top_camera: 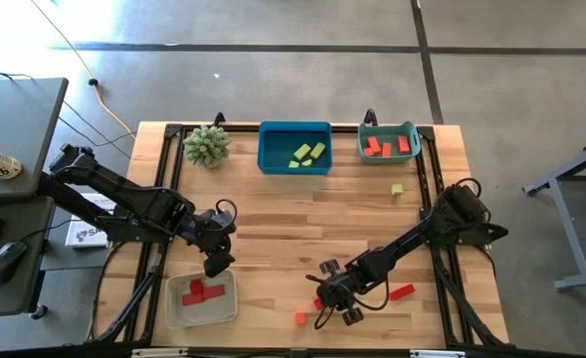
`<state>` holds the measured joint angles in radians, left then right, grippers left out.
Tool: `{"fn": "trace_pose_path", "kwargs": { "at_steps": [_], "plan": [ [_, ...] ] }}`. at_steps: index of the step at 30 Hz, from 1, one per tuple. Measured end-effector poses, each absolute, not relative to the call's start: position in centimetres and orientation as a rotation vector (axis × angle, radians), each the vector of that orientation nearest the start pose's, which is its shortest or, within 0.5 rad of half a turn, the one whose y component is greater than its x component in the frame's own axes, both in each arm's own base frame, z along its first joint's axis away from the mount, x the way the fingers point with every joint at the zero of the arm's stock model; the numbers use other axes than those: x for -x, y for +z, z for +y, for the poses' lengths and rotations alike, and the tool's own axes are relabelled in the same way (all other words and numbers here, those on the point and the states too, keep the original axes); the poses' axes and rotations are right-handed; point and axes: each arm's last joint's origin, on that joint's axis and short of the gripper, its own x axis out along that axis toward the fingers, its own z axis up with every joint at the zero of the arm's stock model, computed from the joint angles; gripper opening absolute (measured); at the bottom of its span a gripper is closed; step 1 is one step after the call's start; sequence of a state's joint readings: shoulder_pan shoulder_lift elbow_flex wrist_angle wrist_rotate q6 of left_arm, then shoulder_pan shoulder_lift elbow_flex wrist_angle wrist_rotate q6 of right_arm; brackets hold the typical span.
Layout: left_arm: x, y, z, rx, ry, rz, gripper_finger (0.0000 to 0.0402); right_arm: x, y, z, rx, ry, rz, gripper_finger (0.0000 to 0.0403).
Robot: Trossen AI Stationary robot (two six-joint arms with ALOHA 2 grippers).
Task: Sort & place blocks by color
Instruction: Put the red block into the gray bin
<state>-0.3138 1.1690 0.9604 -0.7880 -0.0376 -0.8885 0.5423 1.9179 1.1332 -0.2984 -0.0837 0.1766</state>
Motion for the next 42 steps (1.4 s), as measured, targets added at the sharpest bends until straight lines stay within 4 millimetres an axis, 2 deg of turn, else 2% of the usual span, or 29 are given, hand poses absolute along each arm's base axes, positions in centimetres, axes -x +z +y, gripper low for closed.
{"fn": "trace_pose_path", "kwargs": {
  "at_steps": [8, 14, 23, 29, 35, 42],
  "plan": [
    [-21.6, 27.7, -6.9, 0.638, 0.156, 0.957, 0.0234, -32.7, 14.4, 19.7, -0.085, 0.322, 1.066, 0.0103],
    [-22.3, 28.3, -7.1, 0.574, 0.067, 0.871, 0.0234, -34.3, 16.9, 20.3, -0.130, 0.209, 0.951, 0.0103],
    [-23.0, 29.1, -7.4, 0.412, -0.058, 0.757, 0.0234, -36.6, 22.1, 21.1, -0.135, 0.085, 0.778, 0.0103],
    [-23.6, 29.9, -7.6, 0.268, -0.146, 0.650, 0.0234, -37.5, 25.0, 20.6, -0.124, 0.009, 0.735, 0.0103],
    [-23.9, 30.3, -7.7, 0.203, -0.181, 0.591, 0.0234, -38.6, 27.3, 19.6, -0.141, -0.061, 0.665, 0.0103],
    [-23.9, 30.4, -7.7, 0.204, -0.182, 0.582, 0.0234, -39.5, 28.5, 18.3, -0.216, -0.125, 0.614, 0.0103]
  ]
}}
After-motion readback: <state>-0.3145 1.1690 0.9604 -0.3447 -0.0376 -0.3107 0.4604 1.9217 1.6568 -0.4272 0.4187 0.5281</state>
